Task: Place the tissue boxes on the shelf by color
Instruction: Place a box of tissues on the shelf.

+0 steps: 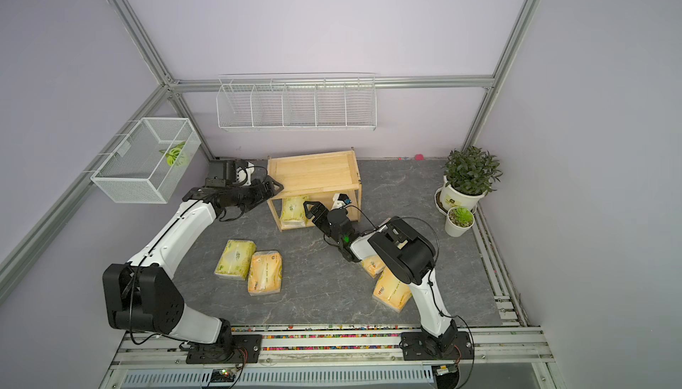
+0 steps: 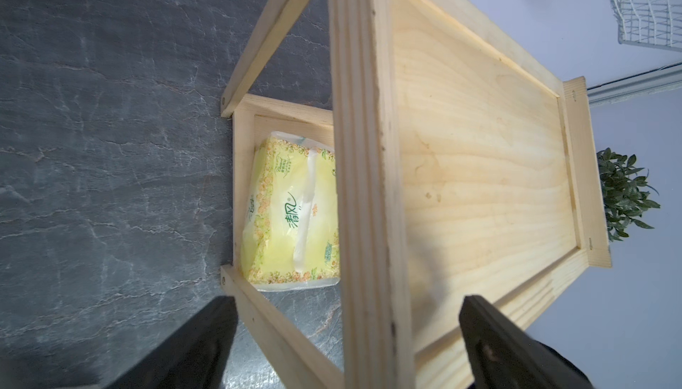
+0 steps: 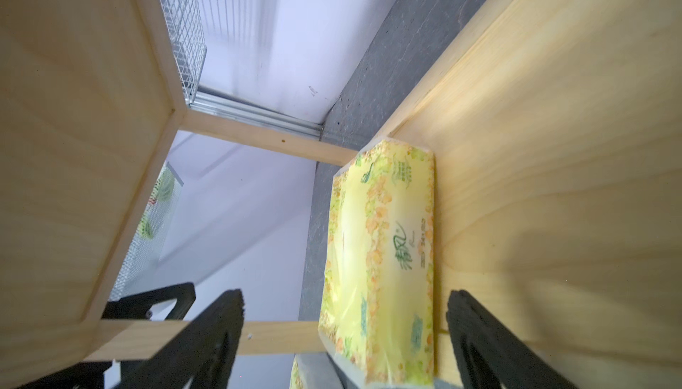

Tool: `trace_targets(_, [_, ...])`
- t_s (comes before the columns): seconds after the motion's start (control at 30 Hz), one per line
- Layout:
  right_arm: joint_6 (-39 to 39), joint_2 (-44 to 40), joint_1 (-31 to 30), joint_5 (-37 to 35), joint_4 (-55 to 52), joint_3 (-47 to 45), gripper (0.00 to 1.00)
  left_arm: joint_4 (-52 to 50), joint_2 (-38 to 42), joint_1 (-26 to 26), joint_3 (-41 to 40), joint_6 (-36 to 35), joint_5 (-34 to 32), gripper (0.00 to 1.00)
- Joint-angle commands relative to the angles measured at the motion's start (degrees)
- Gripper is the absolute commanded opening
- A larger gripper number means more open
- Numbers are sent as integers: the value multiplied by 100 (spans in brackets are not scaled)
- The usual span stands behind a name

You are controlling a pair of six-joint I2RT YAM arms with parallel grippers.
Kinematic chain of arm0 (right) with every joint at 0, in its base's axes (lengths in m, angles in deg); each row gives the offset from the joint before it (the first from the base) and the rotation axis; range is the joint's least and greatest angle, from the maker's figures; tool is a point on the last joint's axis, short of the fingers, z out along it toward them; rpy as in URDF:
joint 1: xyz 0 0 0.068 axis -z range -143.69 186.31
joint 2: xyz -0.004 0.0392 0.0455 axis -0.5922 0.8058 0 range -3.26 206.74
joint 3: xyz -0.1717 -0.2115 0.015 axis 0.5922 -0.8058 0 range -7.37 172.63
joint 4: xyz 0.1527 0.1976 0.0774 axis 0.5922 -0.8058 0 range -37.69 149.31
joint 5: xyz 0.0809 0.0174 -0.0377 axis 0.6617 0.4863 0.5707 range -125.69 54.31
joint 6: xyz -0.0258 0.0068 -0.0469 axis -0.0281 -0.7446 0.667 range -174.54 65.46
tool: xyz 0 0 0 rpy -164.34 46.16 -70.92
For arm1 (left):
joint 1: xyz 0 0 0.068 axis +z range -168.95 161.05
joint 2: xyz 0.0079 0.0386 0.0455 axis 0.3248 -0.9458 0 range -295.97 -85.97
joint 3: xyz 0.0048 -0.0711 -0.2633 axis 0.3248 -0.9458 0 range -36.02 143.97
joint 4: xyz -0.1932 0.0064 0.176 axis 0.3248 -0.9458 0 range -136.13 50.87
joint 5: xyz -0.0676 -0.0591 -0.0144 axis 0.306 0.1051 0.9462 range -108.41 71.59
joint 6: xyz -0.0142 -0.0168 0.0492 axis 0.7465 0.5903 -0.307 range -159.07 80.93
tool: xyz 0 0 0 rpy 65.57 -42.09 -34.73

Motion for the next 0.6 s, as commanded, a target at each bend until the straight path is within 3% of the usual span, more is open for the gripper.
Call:
trace_targets(0.0, [-192, 270, 48, -255, 211, 256, 91, 50, -99, 17, -64, -98, 118, 100])
trace_targets(0.57, [-220, 966, 77, 190, -742, 1704, 90, 116, -117, 14, -213, -99, 223, 100])
